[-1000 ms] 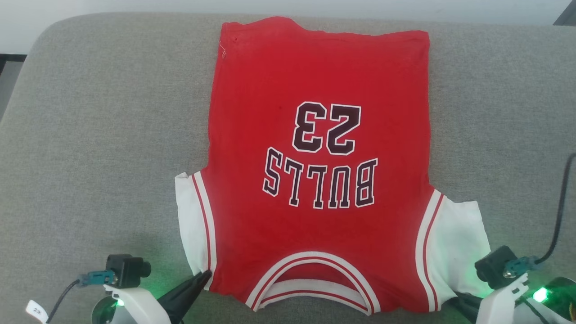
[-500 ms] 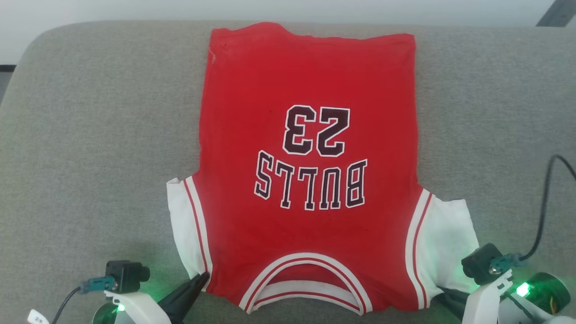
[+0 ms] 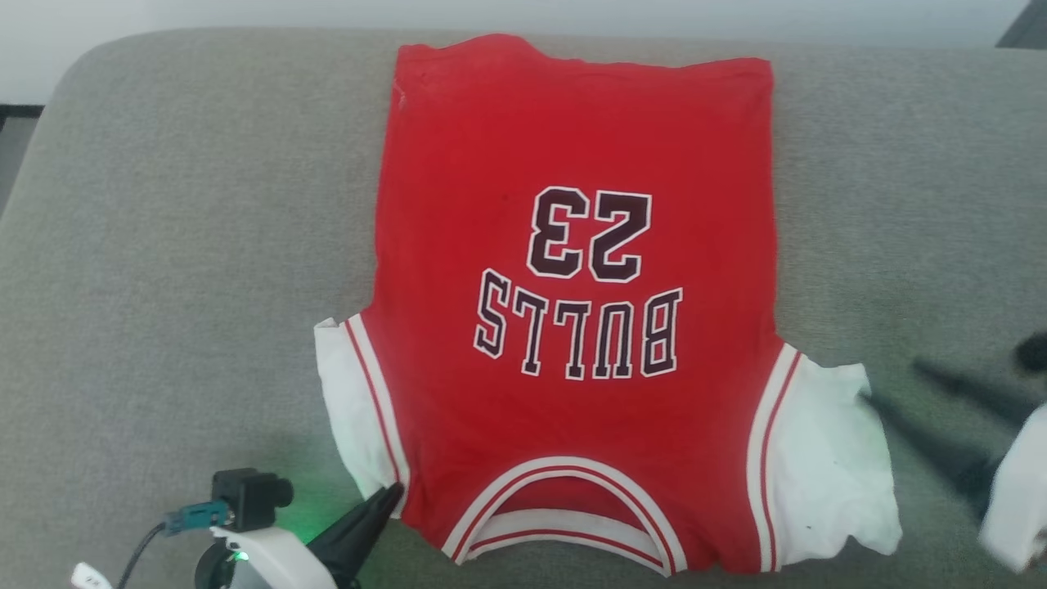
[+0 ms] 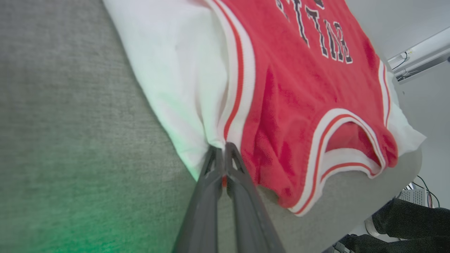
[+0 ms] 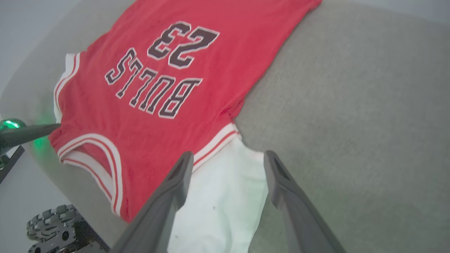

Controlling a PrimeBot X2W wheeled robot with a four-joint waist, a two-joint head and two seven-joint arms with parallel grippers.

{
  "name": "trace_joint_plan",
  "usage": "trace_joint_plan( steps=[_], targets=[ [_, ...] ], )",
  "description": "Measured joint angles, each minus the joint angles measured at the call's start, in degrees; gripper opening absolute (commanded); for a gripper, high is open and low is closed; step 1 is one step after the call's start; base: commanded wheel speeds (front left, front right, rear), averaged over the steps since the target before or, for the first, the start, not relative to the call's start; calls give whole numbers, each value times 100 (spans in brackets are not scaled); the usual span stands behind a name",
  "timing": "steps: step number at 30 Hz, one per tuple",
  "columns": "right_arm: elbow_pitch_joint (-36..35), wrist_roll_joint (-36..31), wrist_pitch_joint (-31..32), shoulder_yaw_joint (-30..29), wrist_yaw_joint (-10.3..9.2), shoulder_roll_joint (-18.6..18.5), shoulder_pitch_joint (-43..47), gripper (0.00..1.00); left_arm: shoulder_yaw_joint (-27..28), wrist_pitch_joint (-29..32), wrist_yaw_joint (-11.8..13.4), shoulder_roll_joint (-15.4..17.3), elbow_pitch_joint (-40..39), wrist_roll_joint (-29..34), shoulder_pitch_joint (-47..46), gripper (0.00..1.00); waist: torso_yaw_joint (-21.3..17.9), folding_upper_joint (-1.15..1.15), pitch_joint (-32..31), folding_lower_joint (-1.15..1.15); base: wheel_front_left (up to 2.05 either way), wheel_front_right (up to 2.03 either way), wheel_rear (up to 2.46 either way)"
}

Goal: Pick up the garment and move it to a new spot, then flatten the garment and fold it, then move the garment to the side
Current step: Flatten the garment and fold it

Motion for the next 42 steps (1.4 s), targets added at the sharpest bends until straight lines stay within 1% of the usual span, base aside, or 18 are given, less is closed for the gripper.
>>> trace_joint_plan(
  steps=[2, 4, 7, 9, 12, 18, 22, 24, 25, 28, 30, 35, 38, 39, 40, 42],
  targets=[
    [-75, 9, 178, -322, 0, -40, -218, 100, 25, 1, 1, -51, -62, 64, -3, 0, 75, 0, 21, 0, 0, 0, 0],
    [32, -80, 356, -564, 0, -37, -598, 100, 32, 2, 1, -122, -124, 111, -18, 0, 161, 0, 52, 0, 0, 0, 0],
    [398, -274, 702, -559, 0, 59, -1375, 100, 36, 9, 1, -197, -198, 168, -57, 0, 284, 0, 134, 0, 0, 0, 0],
    [771, -444, 896, -442, 0, 204, -2061, 100, 27, 12, 1, -231, -248, 222, -115, 0, 360, 0, 217, 0, 0, 0, 0],
    [1563, -730, 1140, -211, 0, 443, -3178, 100, 14, 25, 1, -318, -327, 302, -224, 0, 482, 0, 380, 0, 0, 0, 0],
    [3196, -1616, 1680, 469, 4, 620, -5016, 100, -78, 26, -2, -461, -457, 355, -517, 0, 834, 0, 742, 0, 0, 0, 0],
    [4170, -2076, 2385, 842, 3, 653, -5872, 100, -113, 25, -12, -537, -545, 366, -645, 0, 1071, 0, 1007, 0, 0, 0, 0],
    [4587, -2275, 2687, 928, 3, 652, -6228, 100, -127, 24, -29, -556, -601, 374, -714, 0, 1170, -1, 1153, 0, 0, 0, 0],
    [4735, -2374, 2744, 965, 3, 646, -6390, 100, -127, 23, -30, -566, -631, 382, -733, 0, 1215, -1, 1225, 0, 0, 0, 0],
    [5177, -2647, 2782, 923, 3, 656, -6816, 100, -146, 5, -48, -603, -700, 405, -819, 0, 1350, -1, 1432, 0, 0, 0, 0],
    [5465, -2748, 2781, 906, 3, 691, -6948, 100, -159, -5, -62, -627, -739, 424, -867, 0, 1433, -1, 1557, 0, 0, 0, 0],
    [5781, -2814, 2864, 1141, -1, 758, -7143, 100, -185, -9, -79, -679, -779, 436, -970, 0, 1575, 0, 1773, 0, 0, 0, 0],
    [5876, -2698, 2987, 1323, -5, 767, -7216, 100, -199, -12, -79, -684, -788, 436, -990, 0, 1576, 0, 1814, 0, 0, 0, 0],
    [5881, -2672, 3007, 1377, -7, 761, -7225, 31, -203, -12, -79, -687, -788, 436, -995, 0, 1571, 0, 1814, 0, 0, 0, 0],
    [5872, -2629, 3031, 1449, -18, 756, -7236, 0, -204, -12, -79, -688, -788, 436, -995, 0, 1567, 0, 1812, 0, 0, 0, 0],
    [5846, -2549, 2958, 1505, -9, 746, -7237, 0, -203, -12, -79, -688, -788, 436, -997, 0, 1554, 0, 1814, 0, 0, 0, 0]
  ],
)
